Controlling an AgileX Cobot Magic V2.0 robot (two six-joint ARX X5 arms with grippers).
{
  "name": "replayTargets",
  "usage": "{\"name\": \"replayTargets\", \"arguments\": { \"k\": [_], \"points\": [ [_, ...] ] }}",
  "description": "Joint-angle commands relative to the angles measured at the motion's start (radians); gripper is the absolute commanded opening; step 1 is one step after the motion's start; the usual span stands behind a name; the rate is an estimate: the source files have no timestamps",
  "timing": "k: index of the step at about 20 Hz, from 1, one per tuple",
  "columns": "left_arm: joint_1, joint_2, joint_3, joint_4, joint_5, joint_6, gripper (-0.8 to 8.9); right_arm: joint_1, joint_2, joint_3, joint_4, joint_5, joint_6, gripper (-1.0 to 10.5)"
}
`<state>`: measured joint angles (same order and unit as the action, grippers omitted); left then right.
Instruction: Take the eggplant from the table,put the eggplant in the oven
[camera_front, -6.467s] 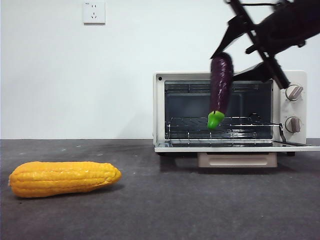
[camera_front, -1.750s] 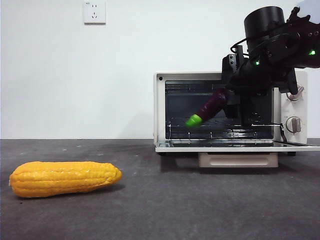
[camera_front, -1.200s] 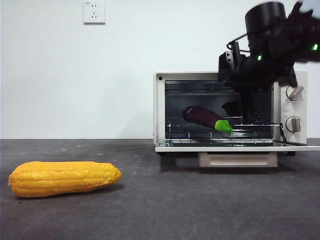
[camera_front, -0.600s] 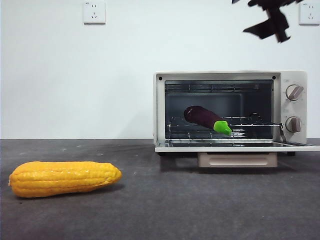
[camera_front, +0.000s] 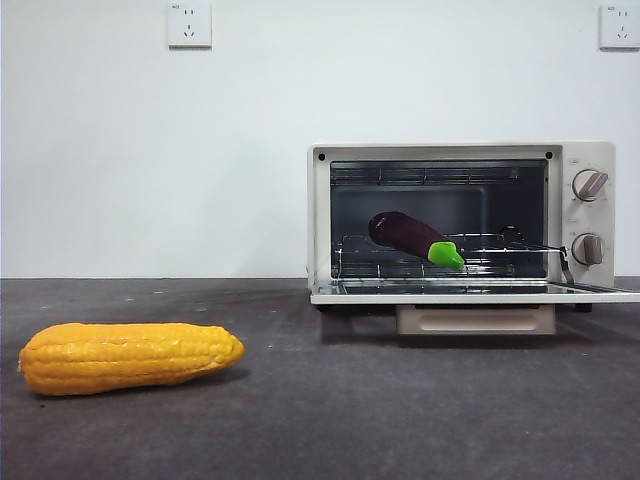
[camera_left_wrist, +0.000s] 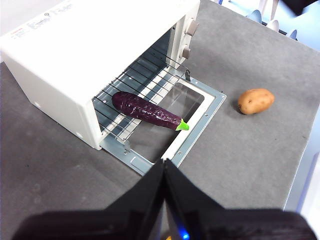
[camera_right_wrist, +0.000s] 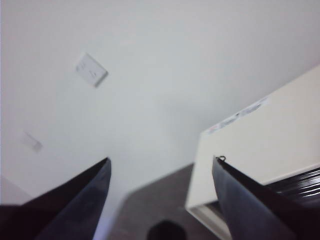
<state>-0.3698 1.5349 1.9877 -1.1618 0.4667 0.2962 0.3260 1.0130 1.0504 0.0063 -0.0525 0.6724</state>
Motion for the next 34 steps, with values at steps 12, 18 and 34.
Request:
{"name": "replayTargets", "arguments": {
  "k": [12, 18, 34],
  "points": [
    [0.000, 0.024, -0.011, 0.025, 0.005, 0.013, -0.06, 0.000, -0.094, 0.520, -0.898, 0.015, -0.597, 0.4],
    [0.000, 0.037, -0.011, 0.026, 0.006, 0.010, -0.06, 0.000, -0.094, 0.655, -1.194, 0.056, -0.690, -0.1],
    [0.048, 0.055, -0.317, 0.296, 0.063, -0.052, -0.06, 0.001, -0.102, 0.708, -1.366, 0.045, -0.717, -0.1]
  ]
}}
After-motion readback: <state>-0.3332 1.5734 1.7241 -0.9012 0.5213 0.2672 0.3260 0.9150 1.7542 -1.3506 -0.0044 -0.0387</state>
